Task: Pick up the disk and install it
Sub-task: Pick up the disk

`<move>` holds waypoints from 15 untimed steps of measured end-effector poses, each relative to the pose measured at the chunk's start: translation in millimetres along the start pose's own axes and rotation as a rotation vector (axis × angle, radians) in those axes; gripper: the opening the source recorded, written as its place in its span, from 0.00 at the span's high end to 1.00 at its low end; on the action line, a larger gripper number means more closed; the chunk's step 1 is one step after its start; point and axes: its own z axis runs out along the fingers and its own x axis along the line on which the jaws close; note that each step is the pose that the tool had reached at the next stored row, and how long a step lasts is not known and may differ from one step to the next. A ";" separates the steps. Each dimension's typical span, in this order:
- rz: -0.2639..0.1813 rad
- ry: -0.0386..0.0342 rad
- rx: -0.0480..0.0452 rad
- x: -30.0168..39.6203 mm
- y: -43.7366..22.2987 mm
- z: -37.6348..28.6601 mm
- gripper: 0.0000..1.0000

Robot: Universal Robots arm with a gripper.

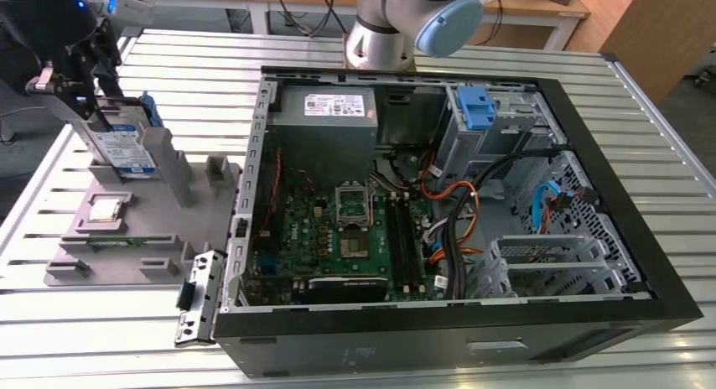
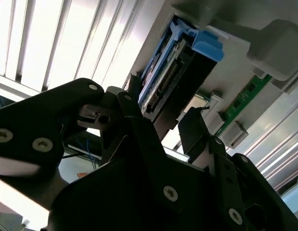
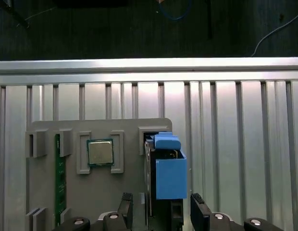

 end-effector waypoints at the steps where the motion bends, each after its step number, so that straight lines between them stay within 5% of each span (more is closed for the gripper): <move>1: -0.004 0.0001 -0.0002 0.0 0.0 0.0 0.41; 15: -0.005 -0.0010 -0.0001 -0.3 -3.8 -2.8 0.41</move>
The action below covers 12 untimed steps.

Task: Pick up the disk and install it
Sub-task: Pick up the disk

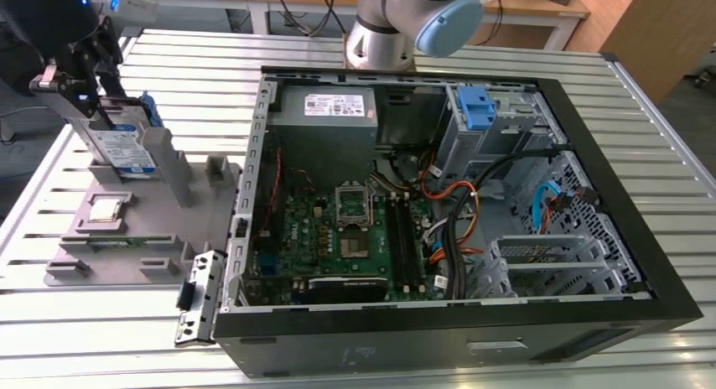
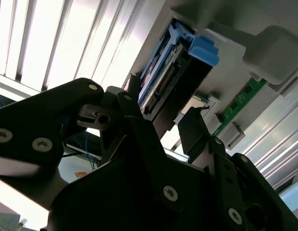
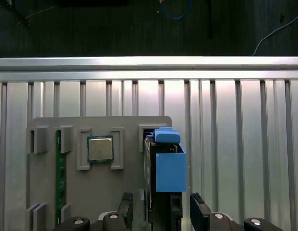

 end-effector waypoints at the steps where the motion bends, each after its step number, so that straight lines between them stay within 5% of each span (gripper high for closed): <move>1: 0.000 0.0000 0.0000 0.0 -0.2 0.0 0.41; 12: 0.000 0.0000 -0.0001 0.0 -0.2 -1.3 0.41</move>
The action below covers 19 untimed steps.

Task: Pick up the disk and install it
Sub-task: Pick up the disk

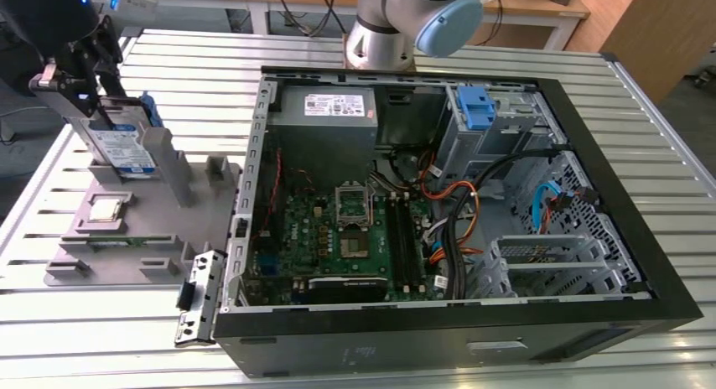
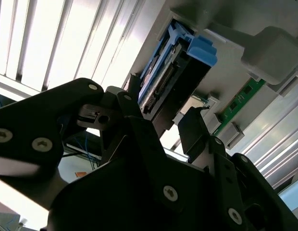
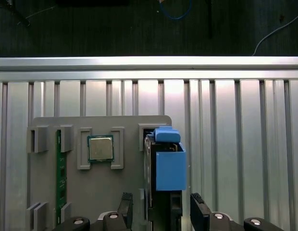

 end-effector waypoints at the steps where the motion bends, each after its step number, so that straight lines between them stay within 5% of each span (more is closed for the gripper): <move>1: 0.000 0.0001 0.0000 0.0 0.0 0.0 0.41; 19: 0.000 0.0000 0.0000 0.0 0.0 -0.3 0.58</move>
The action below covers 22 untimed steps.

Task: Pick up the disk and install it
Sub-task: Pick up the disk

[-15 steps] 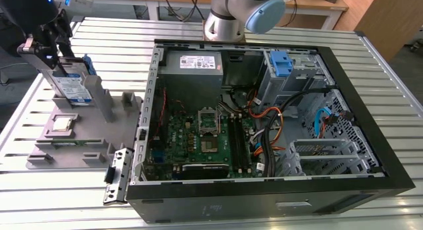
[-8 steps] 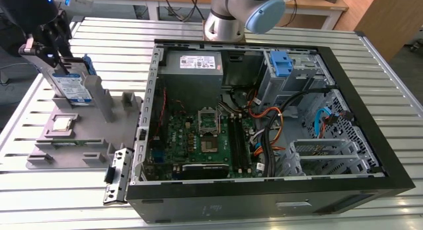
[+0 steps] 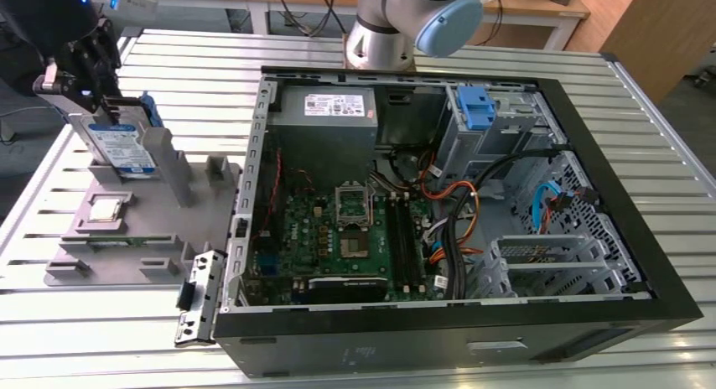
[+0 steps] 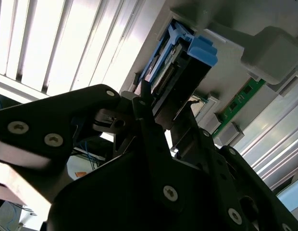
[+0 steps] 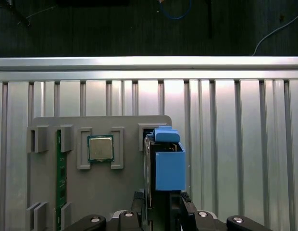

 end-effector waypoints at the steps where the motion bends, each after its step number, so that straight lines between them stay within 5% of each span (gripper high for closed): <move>1: 0.000 0.0000 0.0000 0.0 0.0 0.0 0.58; 7: 0.000 0.0001 -0.0001 0.0 0.0 -0.2 0.65; 22: 0.000 0.0001 -0.0002 0.0 0.1 -1.6 0.65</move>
